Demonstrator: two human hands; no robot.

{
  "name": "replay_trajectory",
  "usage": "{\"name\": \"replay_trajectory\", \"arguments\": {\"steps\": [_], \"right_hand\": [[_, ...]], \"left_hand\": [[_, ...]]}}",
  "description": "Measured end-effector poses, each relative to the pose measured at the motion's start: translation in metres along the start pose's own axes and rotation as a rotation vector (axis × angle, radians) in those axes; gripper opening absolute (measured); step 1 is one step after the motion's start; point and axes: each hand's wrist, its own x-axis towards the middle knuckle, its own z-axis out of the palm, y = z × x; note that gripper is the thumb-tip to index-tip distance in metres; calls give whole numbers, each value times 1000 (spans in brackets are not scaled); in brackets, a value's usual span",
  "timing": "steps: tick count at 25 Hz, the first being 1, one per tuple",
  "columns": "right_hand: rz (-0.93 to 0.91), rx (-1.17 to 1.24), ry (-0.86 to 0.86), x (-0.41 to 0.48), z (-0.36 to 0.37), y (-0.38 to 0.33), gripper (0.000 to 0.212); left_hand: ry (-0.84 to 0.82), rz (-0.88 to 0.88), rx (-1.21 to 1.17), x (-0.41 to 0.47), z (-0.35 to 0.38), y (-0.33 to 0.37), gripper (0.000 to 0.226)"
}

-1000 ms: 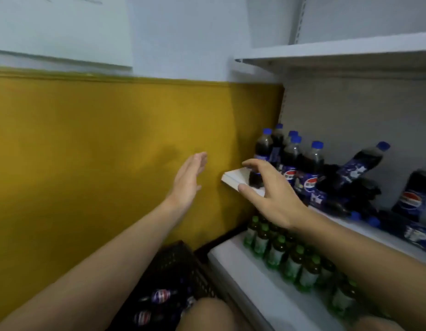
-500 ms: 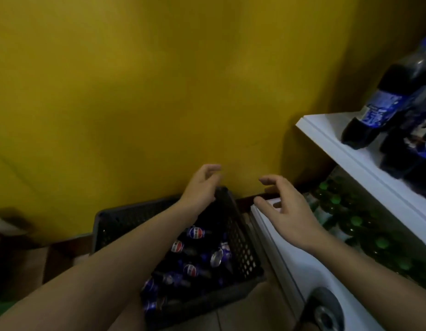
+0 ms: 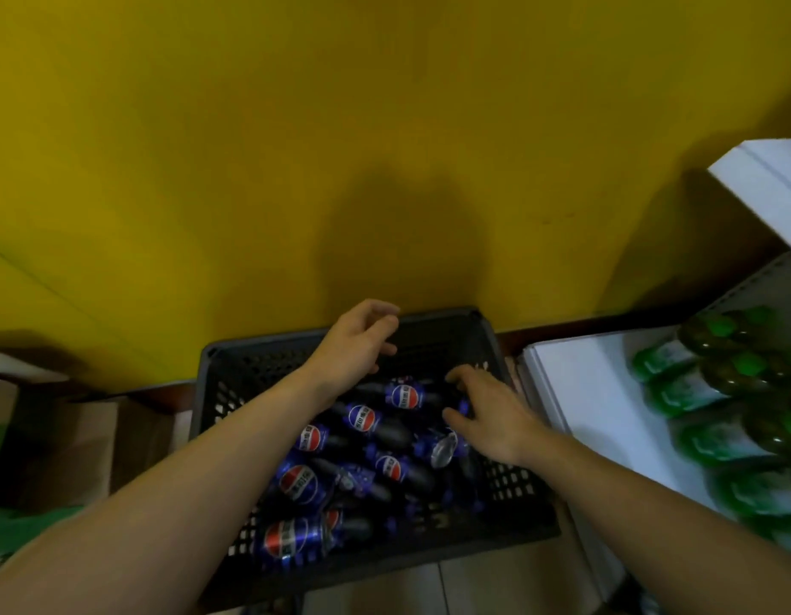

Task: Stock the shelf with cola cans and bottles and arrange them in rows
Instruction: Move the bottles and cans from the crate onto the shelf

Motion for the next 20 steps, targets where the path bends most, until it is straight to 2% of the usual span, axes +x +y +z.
{"name": "replay_trajectory", "arguments": {"steps": [5,8,11,13,16,18,20], "right_hand": [[131,52,-247,66,95,11,60],[253,147,-250,80,173,27,73],[342,274,-106,90,207,38,83],[401,490,-58,99,201,33,69],[378,730,-8,103,193,13,54],[352,806,132,98,189,-4,48],[291,815,283,99,175,-22,32]], "left_hand": [[-70,25,78,8,-9,-7,26],[-99,71,157,11,-12,-15,28],[-75,39,199,15,-18,-24,24],[-58,35,250,18,-23,-34,22],[-9,36,298,23,-36,-49,22],[18,61,376,27,-46,-56,23],[20,78,501,28,-53,-57,30]]}}
